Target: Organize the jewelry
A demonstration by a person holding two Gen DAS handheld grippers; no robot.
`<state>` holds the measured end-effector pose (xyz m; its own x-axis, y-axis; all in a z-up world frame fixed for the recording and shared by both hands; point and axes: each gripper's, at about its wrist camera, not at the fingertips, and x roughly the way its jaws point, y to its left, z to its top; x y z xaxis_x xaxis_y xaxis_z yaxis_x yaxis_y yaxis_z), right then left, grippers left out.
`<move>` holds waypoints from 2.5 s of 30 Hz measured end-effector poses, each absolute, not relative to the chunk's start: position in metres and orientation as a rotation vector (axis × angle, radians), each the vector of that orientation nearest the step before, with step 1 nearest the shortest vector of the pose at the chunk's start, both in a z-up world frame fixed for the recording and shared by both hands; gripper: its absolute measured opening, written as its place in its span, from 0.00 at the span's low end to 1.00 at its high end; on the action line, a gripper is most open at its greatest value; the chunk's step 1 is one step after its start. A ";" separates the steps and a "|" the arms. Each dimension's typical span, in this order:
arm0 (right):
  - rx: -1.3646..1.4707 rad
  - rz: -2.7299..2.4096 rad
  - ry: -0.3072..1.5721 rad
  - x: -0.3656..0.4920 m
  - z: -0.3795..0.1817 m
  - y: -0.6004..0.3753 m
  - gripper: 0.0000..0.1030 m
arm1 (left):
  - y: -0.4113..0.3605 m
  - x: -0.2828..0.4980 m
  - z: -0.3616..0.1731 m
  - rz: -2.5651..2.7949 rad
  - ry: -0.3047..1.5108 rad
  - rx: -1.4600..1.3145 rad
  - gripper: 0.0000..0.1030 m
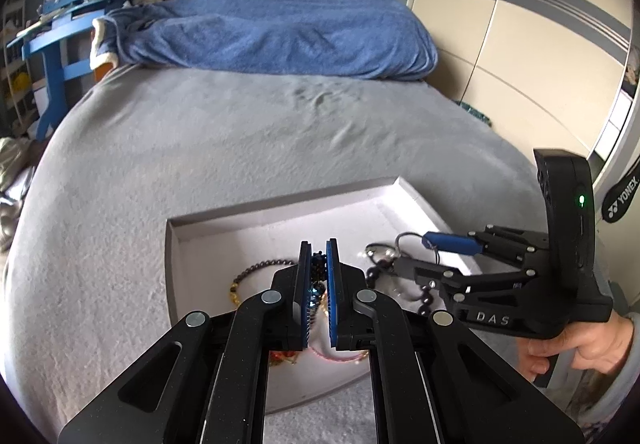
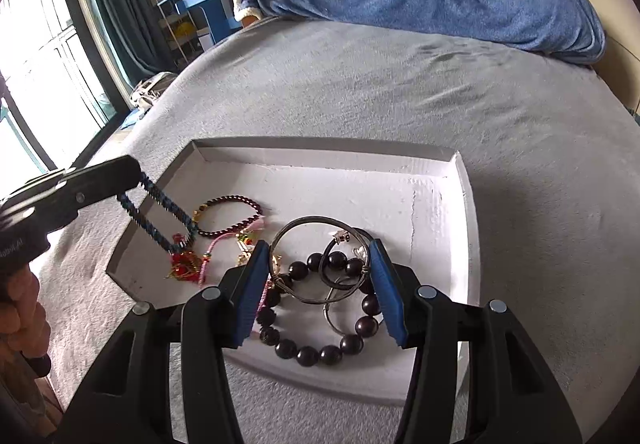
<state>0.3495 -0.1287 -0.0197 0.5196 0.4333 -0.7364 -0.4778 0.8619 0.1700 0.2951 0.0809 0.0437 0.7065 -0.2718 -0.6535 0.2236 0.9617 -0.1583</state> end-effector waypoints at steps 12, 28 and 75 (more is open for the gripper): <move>-0.103 0.520 0.926 0.359 -0.043 -0.118 0.49 | 0.078 0.302 0.014 -0.254 0.823 -0.023 0.07; -0.100 0.530 0.914 0.354 -0.033 -0.122 0.51 | 0.088 0.299 0.014 -0.232 0.847 -0.070 0.24; -0.030 0.444 0.533 0.231 -0.030 -0.165 0.94 | 0.074 0.176 -0.010 -0.047 0.544 -0.039 0.95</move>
